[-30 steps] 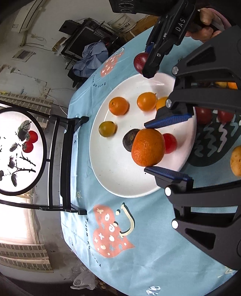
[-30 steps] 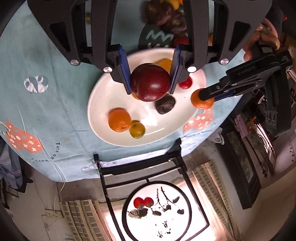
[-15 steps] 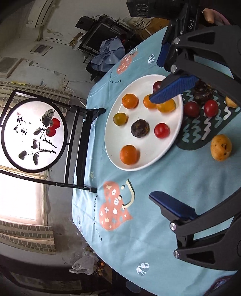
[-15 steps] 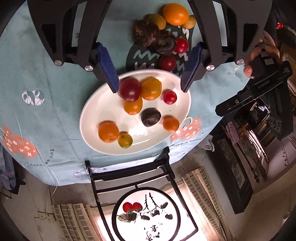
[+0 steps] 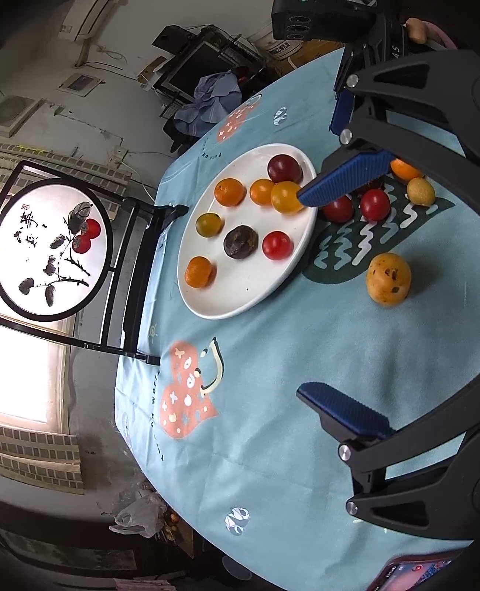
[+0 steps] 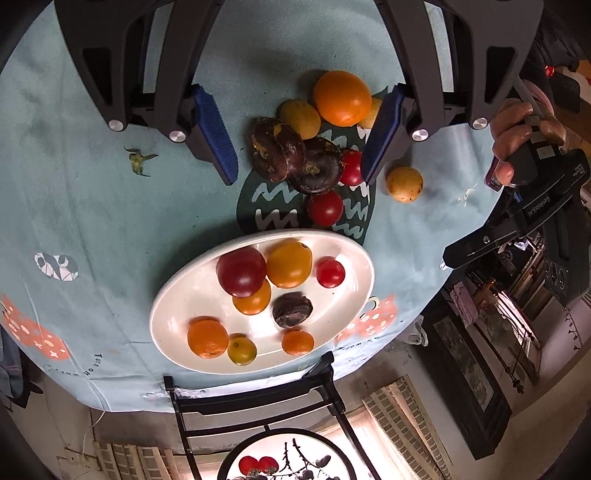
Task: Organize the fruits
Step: 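Grasp a dark passion fruit with the right tool while the left tool grasps a spotted yellow fruit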
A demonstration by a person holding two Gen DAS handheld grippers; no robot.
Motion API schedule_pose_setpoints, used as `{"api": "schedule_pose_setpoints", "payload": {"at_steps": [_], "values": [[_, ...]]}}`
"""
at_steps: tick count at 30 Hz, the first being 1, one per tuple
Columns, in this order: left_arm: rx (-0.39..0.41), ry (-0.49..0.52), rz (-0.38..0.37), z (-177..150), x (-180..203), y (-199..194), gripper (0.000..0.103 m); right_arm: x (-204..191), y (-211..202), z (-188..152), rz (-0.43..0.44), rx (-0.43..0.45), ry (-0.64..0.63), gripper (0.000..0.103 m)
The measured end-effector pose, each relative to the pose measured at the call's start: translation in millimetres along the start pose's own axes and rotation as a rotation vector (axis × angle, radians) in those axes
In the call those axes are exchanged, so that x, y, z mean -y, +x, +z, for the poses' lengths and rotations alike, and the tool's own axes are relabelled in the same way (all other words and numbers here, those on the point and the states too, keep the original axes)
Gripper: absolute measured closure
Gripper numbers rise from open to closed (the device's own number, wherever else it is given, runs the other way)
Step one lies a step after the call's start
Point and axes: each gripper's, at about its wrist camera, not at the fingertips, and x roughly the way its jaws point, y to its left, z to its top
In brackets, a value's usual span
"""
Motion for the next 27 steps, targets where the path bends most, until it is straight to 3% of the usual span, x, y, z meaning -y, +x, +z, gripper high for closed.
{"api": "schedule_pose_setpoints", "payload": {"at_steps": [15, 18, 20, 27], "values": [[-0.011, 0.035, 0.028, -2.6, 3.7, -0.3, 0.005, 19.0, 9.1, -2.4, 0.033, -0.082, 0.083, 0.039], [-0.006, 0.042, 0.033, -3.6, 4.6, -1.6, 0.005, 19.7, 10.3, -3.1, 0.039, -0.089, 0.085, 0.044], [-0.005, 0.046, 0.038, -3.8, 4.3, -1.6, 0.005, 19.6, 13.0, -4.6, 0.044, -0.104, 0.085, 0.053], [-0.007, 0.049, 0.042, -4.2, 4.0, -1.8, 0.005, 25.0, 19.4, -7.9, 0.054, -0.130, 0.113, 0.062]]}}
